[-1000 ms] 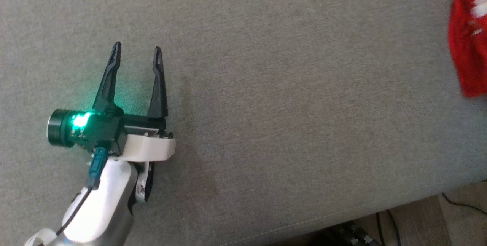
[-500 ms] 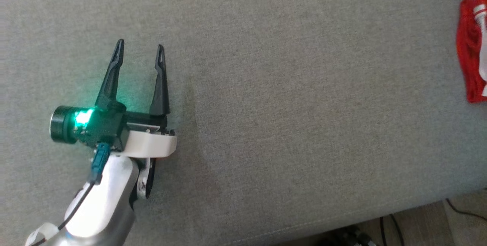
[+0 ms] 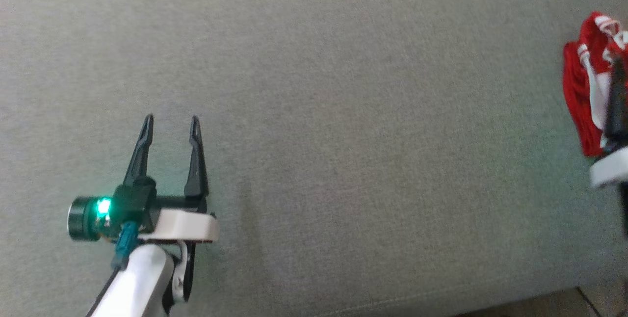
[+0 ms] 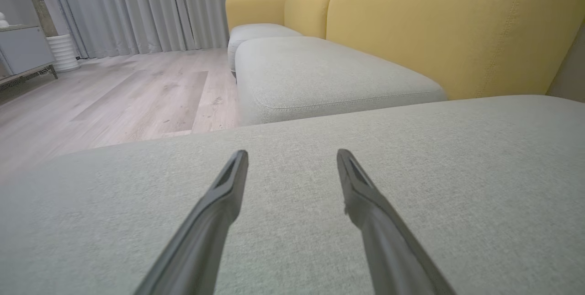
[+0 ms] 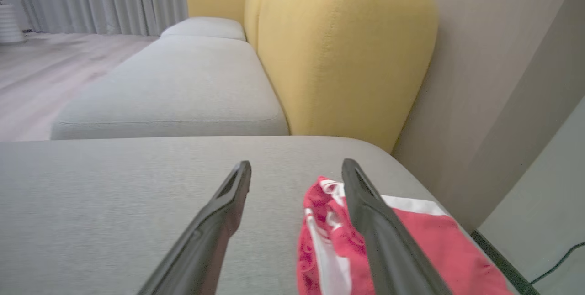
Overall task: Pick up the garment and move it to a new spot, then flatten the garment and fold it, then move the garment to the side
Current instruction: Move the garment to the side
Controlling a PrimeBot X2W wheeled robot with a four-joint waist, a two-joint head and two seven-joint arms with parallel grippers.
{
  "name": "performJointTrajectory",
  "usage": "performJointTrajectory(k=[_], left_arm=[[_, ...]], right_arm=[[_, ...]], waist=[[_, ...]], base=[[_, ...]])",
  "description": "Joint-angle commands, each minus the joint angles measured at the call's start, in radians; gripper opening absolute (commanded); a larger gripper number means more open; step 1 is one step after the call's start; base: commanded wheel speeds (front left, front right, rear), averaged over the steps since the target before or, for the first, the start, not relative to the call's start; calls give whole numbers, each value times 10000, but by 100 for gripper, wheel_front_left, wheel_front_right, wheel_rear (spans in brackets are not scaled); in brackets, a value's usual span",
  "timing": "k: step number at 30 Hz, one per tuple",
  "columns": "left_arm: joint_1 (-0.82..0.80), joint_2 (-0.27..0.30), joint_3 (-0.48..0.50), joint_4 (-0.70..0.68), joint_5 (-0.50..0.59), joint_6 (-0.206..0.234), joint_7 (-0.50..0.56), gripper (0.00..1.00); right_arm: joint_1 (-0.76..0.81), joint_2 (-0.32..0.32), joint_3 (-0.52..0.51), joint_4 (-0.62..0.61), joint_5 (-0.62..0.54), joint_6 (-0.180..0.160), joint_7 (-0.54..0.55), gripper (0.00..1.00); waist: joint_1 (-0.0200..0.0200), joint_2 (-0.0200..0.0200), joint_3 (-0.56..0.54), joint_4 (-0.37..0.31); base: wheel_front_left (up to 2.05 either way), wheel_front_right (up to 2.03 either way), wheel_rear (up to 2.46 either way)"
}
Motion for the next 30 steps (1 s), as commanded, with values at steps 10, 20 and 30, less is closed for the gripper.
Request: performJointTrajectory(k=[10, 20, 30], left_arm=[[931, 610, 769, -197, -478, 290, 105, 100], [2023, 747, 765, -421, -929, 359, 463, 100], [2607, 935, 605, -660, -1039, 413, 792, 100]], right_arm=[[2223, 1790, 1249, -3611, -87, -7, 1148, 100], [3707, 2181, 1836, -4058, 28, -7, 1263, 100], [4199, 2302, 2175, -3967, 123, -7, 1281, 100]], waist=[[2, 0, -1537, 1165], [2, 0, -2547, 1411], [2, 0, -2999, 1400]], base=[[0, 0, 0], [0, 0, 0], [0, 0, 0]])
